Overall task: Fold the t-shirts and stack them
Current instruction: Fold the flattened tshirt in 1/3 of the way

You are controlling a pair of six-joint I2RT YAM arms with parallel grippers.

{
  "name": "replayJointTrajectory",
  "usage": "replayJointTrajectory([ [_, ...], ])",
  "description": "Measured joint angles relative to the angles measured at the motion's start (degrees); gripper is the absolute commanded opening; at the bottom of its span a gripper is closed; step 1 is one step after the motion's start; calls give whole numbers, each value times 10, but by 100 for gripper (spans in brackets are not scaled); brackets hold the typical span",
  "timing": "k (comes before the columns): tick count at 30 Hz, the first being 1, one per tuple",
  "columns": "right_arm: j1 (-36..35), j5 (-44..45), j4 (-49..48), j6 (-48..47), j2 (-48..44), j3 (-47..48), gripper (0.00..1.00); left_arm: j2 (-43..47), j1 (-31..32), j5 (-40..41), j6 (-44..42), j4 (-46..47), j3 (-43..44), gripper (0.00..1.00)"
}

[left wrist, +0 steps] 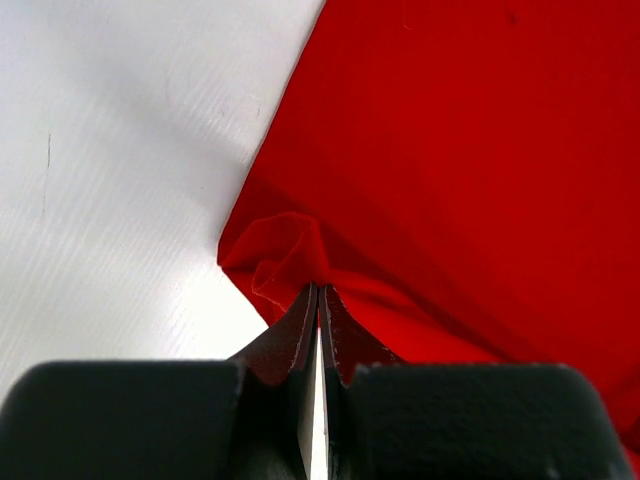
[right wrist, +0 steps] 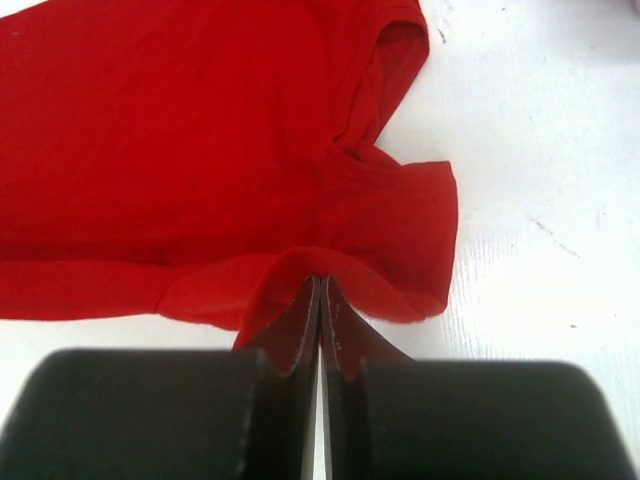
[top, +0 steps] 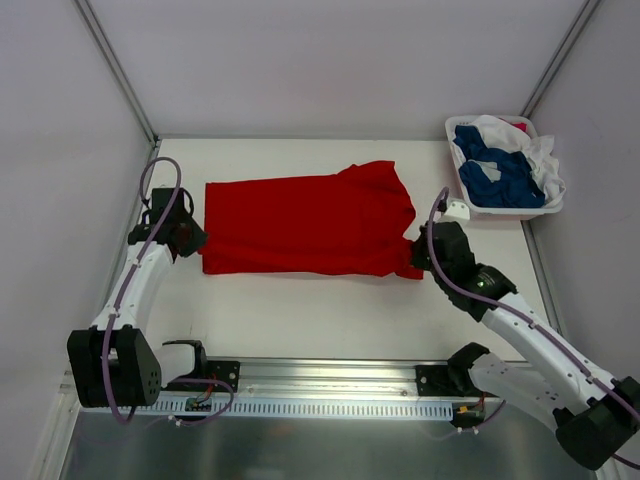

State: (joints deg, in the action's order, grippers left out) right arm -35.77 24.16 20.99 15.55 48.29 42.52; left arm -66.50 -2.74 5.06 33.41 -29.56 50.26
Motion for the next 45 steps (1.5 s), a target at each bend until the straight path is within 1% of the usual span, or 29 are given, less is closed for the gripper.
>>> replayJointTrajectory([
  [5, 33, -9, -24, -16, 46, 0, 0, -36, 0, 10, 0, 16, 6, 0],
  [13, 104, -38, -56, -42, 82, 0, 0, -80, 0, 28, 0, 32, 27, 0],
  [17, 127, -57, -70, -49, 102, 0, 0, -98, 0, 31, -1, 40, 43, 0],
  [24, 139, -80, -100, -58, 162, 4, 0, -137, 0, 35, -1, 54, 49, 0],
  [33, 142, -97, -135, -71, 257, 43, 0, -203, 0, 45, -4, 75, 58, 0],
  [45, 150, -106, -160, -83, 343, 99, 0, -250, 0, 57, -15, 87, 106, 0],
])
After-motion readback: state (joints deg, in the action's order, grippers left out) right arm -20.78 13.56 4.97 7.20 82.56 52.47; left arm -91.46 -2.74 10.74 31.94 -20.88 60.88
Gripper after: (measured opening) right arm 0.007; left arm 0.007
